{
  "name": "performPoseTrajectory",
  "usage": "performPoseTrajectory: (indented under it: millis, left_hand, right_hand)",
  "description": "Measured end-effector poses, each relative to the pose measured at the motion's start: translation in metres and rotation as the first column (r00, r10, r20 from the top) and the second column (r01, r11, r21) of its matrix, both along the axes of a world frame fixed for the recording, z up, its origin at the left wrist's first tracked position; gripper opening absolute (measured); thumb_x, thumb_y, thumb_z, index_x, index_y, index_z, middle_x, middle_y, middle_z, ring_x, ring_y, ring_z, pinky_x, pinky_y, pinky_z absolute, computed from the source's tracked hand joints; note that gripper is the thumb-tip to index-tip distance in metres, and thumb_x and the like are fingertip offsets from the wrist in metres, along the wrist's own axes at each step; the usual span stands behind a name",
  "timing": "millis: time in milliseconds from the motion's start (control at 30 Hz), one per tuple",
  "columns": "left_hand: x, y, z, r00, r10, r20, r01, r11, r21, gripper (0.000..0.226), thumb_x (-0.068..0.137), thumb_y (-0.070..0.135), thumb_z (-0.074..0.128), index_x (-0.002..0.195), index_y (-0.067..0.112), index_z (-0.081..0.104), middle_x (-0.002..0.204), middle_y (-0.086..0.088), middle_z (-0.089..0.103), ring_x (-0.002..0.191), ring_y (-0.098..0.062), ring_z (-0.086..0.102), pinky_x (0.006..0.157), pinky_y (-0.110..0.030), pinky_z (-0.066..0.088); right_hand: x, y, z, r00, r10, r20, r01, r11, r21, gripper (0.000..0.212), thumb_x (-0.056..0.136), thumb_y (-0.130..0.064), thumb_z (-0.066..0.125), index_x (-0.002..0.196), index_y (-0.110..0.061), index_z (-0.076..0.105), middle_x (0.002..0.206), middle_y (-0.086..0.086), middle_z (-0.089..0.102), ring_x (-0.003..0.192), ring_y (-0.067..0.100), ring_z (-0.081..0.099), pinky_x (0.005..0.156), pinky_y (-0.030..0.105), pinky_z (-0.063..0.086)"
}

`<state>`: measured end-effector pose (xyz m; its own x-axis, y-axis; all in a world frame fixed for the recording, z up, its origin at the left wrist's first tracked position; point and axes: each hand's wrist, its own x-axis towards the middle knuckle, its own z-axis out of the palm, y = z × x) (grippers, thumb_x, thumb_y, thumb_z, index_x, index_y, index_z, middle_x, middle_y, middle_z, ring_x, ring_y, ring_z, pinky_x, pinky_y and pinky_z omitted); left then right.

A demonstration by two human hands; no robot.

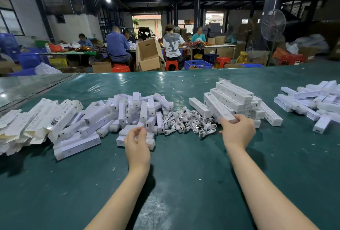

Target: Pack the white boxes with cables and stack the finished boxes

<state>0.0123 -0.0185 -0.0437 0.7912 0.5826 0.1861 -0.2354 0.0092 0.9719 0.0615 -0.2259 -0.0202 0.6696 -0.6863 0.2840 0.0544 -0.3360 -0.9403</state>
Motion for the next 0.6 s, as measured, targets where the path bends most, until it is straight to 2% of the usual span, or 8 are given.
performPoseTrajectory:
  millis: [100,200,267,333,367,467,533,600]
  left_hand:
    - [-0.001,-0.003,-0.001,1.000,-0.021,-0.006,0.021,0.998,0.053,0.019,0.094,0.016,0.049,0.079,0.027,0.053,0.104,-0.013,0.051,0.083,-0.021,0.047,0.078,-0.036,0.042]
    - [0.000,-0.003,0.000,1.000,-0.027,-0.001,0.027,0.999,0.033,0.018,0.093,0.013,0.050,0.079,0.025,0.053,0.100,-0.010,0.050,0.080,-0.022,0.046,0.075,-0.033,0.041]
    - [0.000,-0.004,0.000,0.999,-0.034,0.004,0.034,0.999,0.013,0.017,0.092,0.012,0.051,0.079,0.023,0.053,0.097,-0.007,0.050,0.079,-0.021,0.045,0.074,-0.033,0.040]
    - [-0.001,-0.004,0.000,0.999,-0.045,0.000,0.045,0.999,0.008,0.017,0.091,0.010,0.052,0.079,0.022,0.053,0.092,-0.003,0.049,0.074,-0.019,0.046,0.071,-0.031,0.042]
    - [-0.002,-0.004,0.000,0.999,-0.050,0.000,0.050,0.999,0.007,0.018,0.090,0.009,0.052,0.079,0.022,0.054,0.089,-0.002,0.049,0.070,-0.016,0.046,0.068,-0.028,0.042]
    - [-0.002,-0.004,0.000,0.998,-0.055,0.000,0.055,0.998,0.019,0.019,0.089,0.007,0.053,0.078,0.022,0.054,0.080,0.002,0.051,0.063,-0.012,0.046,0.061,-0.023,0.042]
    - [-0.002,-0.004,0.000,0.998,-0.057,-0.005,0.057,0.998,0.025,0.019,0.088,0.005,0.054,0.077,0.021,0.054,0.077,0.002,0.052,0.061,-0.012,0.045,0.055,-0.018,0.042]
    - [-0.002,-0.004,0.000,0.998,-0.060,-0.018,0.060,0.998,0.028,0.020,0.087,0.004,0.054,0.076,0.021,0.054,0.072,0.001,0.052,0.059,-0.013,0.044,0.046,-0.011,0.039]
  right_hand:
    - [0.019,-0.008,0.006,0.995,-0.034,-0.092,0.036,0.999,0.019,0.030,0.076,-0.013,0.067,0.103,0.000,0.064,0.113,0.018,0.059,0.091,0.032,0.060,0.086,0.035,0.048]
    - [0.031,-0.007,0.011,0.990,-0.021,-0.142,0.013,0.999,-0.053,0.038,0.078,-0.007,0.066,0.115,-0.003,0.057,0.122,0.018,0.051,0.087,0.022,0.046,0.075,0.027,0.035]
    - [0.037,-0.001,0.011,0.977,0.128,-0.170,-0.130,0.992,-0.002,0.048,0.078,-0.004,0.066,0.124,-0.005,0.049,0.121,0.015,0.052,0.090,0.021,0.045,0.074,0.027,0.035]
    - [0.038,0.008,0.008,0.927,0.334,-0.168,-0.320,0.941,0.108,0.056,0.078,0.001,0.065,0.130,-0.002,0.043,0.119,0.013,0.052,0.102,0.025,0.051,0.085,0.033,0.042]
    - [0.037,0.012,0.005,0.907,0.386,-0.169,-0.370,0.921,0.119,0.055,0.079,0.002,0.063,0.130,-0.002,0.044,0.121,0.014,0.053,0.107,0.027,0.052,0.088,0.033,0.041]
    - [0.029,0.022,-0.004,0.944,0.295,-0.147,-0.296,0.955,0.018,0.035,0.082,0.000,0.056,0.116,-0.006,0.056,0.118,0.015,0.058,0.105,0.027,0.053,0.077,0.025,0.034]
    - [0.019,0.026,-0.010,0.976,0.198,-0.093,-0.199,0.980,0.001,0.033,0.082,0.000,0.051,0.113,-0.007,0.058,0.118,0.012,0.058,0.098,0.020,0.051,0.074,0.021,0.030]
    - [0.008,0.034,-0.018,0.982,0.185,-0.033,-0.186,0.982,-0.018,0.032,0.081,0.003,0.049,0.110,-0.006,0.059,0.117,0.013,0.057,0.093,0.017,0.050,0.071,0.019,0.028]
